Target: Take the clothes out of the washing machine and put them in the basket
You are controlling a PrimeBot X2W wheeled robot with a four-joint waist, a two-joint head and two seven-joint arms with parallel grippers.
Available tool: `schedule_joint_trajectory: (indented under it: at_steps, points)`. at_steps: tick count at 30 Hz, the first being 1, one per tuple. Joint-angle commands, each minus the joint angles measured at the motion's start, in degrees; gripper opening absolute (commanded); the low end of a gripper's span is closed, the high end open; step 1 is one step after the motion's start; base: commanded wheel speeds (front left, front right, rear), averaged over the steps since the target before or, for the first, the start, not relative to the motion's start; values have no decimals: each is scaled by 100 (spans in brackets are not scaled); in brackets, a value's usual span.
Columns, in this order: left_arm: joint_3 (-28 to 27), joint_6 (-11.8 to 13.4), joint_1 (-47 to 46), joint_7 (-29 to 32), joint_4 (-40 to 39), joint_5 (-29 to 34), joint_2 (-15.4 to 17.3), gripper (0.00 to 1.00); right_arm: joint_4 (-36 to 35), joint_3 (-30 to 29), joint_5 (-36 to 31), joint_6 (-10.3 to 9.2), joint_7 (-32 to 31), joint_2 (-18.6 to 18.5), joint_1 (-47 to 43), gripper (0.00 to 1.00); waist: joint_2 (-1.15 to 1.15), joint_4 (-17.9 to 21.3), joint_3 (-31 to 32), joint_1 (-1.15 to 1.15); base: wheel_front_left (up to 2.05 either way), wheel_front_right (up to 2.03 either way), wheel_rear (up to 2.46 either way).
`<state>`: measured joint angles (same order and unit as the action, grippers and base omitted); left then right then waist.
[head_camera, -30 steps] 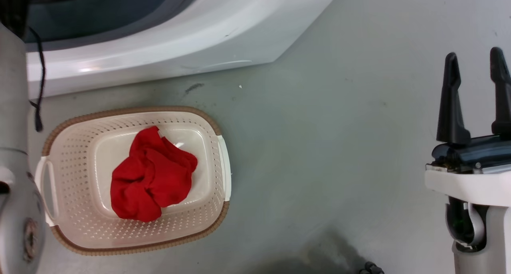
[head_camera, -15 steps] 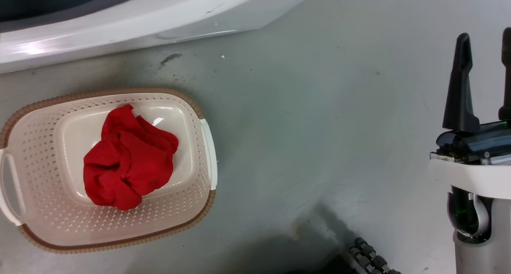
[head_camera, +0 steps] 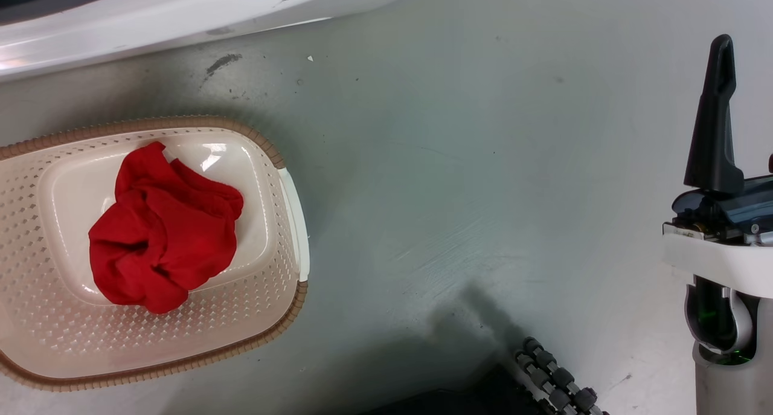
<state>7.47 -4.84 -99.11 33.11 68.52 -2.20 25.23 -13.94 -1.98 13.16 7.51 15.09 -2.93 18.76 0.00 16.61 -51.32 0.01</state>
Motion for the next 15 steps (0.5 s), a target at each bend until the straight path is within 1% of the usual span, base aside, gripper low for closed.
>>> schedule_joint_trajectory:
  at_steps: [1,4,5,6,7,11,15]
  points:
    - [30,4,-16,-27,63,-4,20,100,-26,-21,38,-4,12,9,68,100,0,-2,-31,-1,0,0,0]
    - [80,-16,11,-27,155,3,34,100,-39,-19,31,-4,11,9,95,100,0,-14,-61,-1,0,0,0]
    - [90,-24,6,-45,178,-2,36,91,-44,-15,17,-4,11,9,97,100,0,-19,-65,-1,0,0,0]
    - [100,-26,4,-76,194,-10,42,24,-46,-16,7,-4,11,9,97,100,0,-23,-66,-1,0,0,0]
    - [108,-33,1,-91,213,-25,42,0,-47,-20,-3,-4,11,9,94,100,0,-28,-64,-1,0,0,0]
    - [149,-108,39,-271,243,-86,25,0,-15,-47,-42,-4,11,9,93,100,0,-54,-21,-1,0,0,0]
    - [237,-146,89,-751,175,-85,39,0,-29,-25,-71,-4,11,8,101,100,0,-84,80,-1,0,0,0]
